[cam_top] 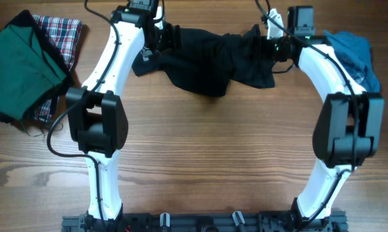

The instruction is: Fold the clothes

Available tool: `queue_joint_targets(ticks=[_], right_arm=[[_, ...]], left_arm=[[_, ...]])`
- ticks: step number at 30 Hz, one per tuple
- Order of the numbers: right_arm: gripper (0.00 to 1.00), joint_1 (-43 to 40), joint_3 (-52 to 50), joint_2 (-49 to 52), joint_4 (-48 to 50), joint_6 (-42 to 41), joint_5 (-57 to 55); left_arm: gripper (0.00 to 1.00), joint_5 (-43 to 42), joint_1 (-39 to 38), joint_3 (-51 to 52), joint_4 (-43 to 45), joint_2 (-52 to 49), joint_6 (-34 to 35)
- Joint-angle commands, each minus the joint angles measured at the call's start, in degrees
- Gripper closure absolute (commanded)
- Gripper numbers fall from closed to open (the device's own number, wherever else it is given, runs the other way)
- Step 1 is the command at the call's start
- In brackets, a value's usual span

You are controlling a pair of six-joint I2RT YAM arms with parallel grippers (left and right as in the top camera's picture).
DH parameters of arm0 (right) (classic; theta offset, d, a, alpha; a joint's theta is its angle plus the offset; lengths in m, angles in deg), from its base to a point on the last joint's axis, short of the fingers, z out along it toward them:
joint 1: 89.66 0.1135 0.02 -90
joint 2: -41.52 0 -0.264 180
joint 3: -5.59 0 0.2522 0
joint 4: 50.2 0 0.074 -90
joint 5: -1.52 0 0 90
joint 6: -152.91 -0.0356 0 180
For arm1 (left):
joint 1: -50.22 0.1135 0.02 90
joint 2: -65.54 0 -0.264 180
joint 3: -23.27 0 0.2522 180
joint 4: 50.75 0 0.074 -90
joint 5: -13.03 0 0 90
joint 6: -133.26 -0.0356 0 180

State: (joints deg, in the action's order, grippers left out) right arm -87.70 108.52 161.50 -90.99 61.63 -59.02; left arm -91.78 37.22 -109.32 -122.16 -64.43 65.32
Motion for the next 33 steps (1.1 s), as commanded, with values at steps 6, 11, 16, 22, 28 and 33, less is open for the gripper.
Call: queue_joint_targets(ticks=[6, 11, 16, 22, 28, 33], right_arm=[[0.33, 0.13, 0.22, 2.71, -0.15, -0.81, -6.71], [0.40, 0.13, 0.22, 3.34, -0.17, -0.83, -7.85], [0.44, 0.74, 0.22, 3.37, 0.50, -0.85, -7.85], [0.51, 2.60, 0.22, 3.39, 1.79, -0.90, -9.49], [0.92, 3.02, 0.20, 3.39, 1.92, -1.81, -11.74], [0.96, 3.02, 1.68, 2.36, 0.68, -2.36, -11.69]], left_arm=[[0.13, 3.48, 1.25, -0.26, -0.11, -0.57, 0.92], [0.13, 4.02, 1.25, -0.26, -0.09, -0.66, 0.92], [0.12, 4.02, 1.29, -0.26, -0.04, -1.53, 0.92], [0.12, 4.02, 1.29, -0.26, -0.07, -3.67, 0.94], [0.14, 4.04, 1.38, -0.26, 0.13, -4.68, 0.92], [0.15, 4.04, 2.05, -0.26, 0.11, -4.72, 0.92]])
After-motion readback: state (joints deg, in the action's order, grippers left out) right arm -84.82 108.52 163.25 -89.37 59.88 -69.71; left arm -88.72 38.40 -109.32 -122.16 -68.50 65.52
